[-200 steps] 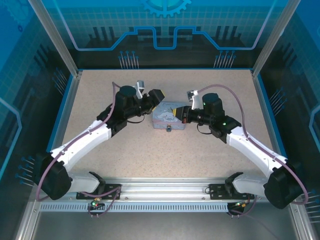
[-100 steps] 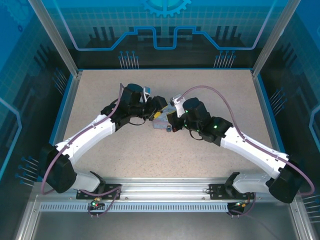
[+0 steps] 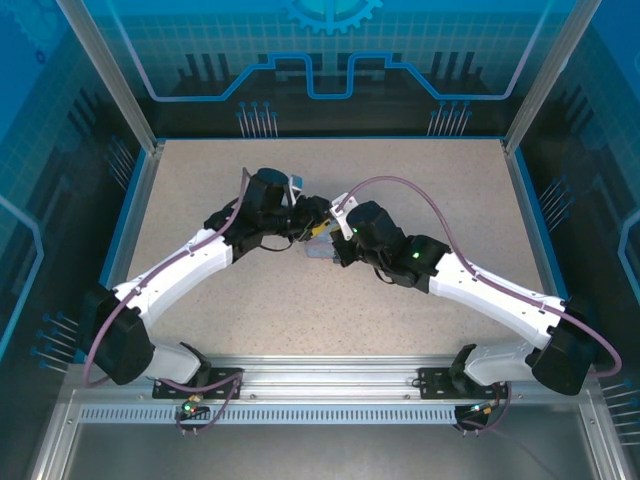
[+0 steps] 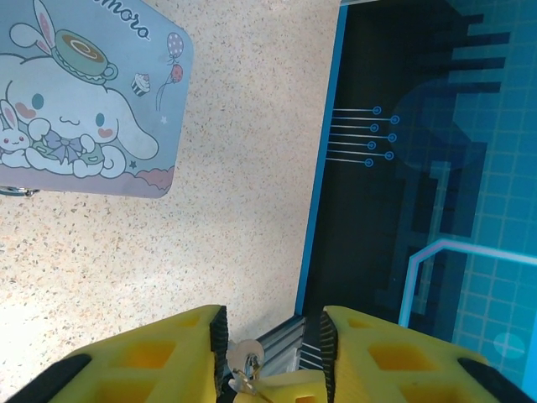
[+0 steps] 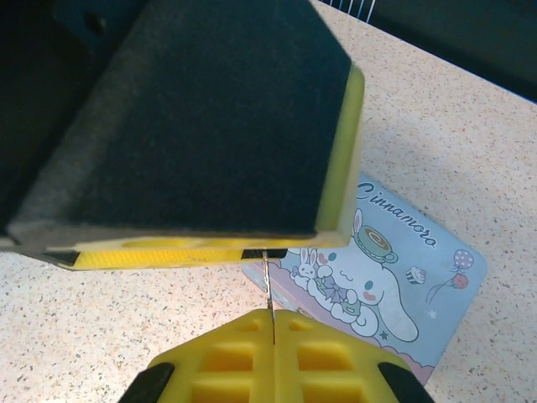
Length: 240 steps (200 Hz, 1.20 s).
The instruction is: Unlock a padlock with a key
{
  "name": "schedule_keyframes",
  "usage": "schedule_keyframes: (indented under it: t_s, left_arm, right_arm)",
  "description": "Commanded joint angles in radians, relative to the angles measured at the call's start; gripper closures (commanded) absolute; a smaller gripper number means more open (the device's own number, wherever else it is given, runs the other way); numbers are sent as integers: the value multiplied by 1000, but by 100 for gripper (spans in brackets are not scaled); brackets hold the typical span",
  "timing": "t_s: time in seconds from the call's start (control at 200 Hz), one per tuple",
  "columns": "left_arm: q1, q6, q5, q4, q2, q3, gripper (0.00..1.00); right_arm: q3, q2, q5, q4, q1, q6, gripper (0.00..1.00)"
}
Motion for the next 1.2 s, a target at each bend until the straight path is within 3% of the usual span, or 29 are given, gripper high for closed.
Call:
schedule_keyframes:
  t_s: [0.0,0.305,0.605,0.675,0.765,0.825,0.865,0.915,1.196]
  left_arm:
    - [-11,-18,14,9,17,-11,64]
    - [-19,-17,8,17,33,-10,65]
    - [-20,-13,5,22,41,-15,88]
    - [-18,-11,3,22,42,-17,100]
    - [-19,-5,-1,22,43,-21,100]
    - [-18,4,-7,25,42,-26,100]
    - [-16,14,-12,32,41,-32,100]
    - [-16,24,-19,59,37,-45,100]
    - [-15,86,-51,385,-3,-177,100]
  right_arm:
    - [46,9,31,-14,12,-19,100]
    - [56,19,30,-20,19,-22,100]
    - [57,24,42,-31,27,-28,100]
    - [57,25,46,-34,29,-28,100]
    - [57,18,54,-40,26,-18,100]
    - [49,-3,33,-42,12,6,78]
    - [38,-29,-7,-37,-14,35,68]
    - [8,-72,-81,-19,-62,87,64]
    - [-154,-228,-532,157,-397,486,57]
